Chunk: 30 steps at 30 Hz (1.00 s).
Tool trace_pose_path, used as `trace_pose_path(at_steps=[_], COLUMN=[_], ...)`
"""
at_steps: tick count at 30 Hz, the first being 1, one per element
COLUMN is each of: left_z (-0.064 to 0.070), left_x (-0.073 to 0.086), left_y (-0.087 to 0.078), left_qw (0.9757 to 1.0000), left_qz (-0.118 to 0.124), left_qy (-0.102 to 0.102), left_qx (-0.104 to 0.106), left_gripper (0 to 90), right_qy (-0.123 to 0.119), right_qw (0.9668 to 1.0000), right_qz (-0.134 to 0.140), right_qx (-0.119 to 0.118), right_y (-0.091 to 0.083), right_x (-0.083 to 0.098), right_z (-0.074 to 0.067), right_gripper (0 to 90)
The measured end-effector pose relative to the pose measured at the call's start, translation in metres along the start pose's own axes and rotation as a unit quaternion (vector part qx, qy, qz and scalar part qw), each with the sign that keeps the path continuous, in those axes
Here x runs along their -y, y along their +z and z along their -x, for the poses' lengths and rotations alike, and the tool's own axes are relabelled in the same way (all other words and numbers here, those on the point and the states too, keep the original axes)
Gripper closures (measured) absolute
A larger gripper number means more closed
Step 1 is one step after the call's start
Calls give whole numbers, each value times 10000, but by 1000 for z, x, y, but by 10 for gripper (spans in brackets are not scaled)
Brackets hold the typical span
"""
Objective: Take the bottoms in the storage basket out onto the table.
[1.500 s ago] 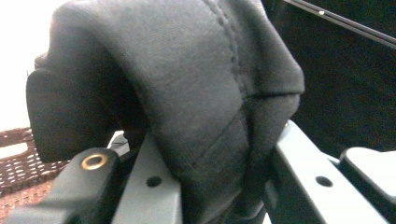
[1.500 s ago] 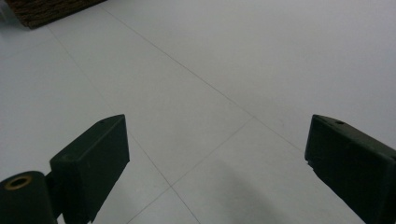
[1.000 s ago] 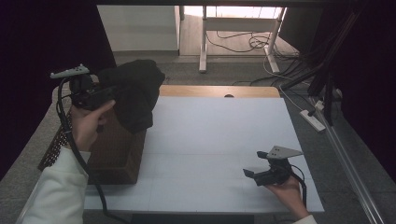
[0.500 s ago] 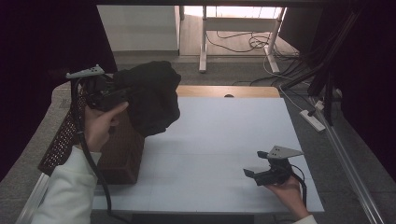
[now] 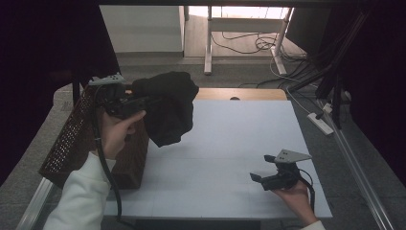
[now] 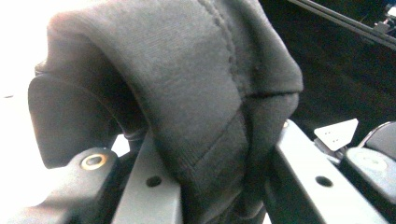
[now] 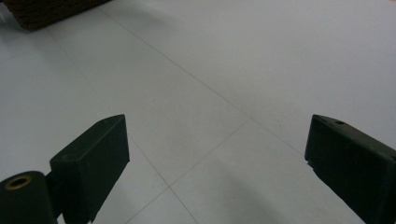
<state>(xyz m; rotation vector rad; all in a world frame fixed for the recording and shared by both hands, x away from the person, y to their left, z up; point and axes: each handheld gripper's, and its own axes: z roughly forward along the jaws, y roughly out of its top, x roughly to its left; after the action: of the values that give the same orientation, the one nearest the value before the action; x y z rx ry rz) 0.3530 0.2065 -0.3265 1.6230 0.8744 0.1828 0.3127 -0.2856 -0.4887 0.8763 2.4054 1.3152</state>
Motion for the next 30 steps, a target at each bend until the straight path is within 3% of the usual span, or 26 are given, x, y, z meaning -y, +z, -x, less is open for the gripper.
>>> trace_pose_path(at_steps=[30], left_z=[14], left_x=[25], left_y=[54], left_qw=[9982], left_qz=[-430], left_qy=[-61], left_qx=[420], left_gripper=[779], right_qy=[8], right_qw=[10000], right_qz=[-48], right_qx=[10], right_y=[1], right_x=[1], right_z=[0], right_gripper=[64])
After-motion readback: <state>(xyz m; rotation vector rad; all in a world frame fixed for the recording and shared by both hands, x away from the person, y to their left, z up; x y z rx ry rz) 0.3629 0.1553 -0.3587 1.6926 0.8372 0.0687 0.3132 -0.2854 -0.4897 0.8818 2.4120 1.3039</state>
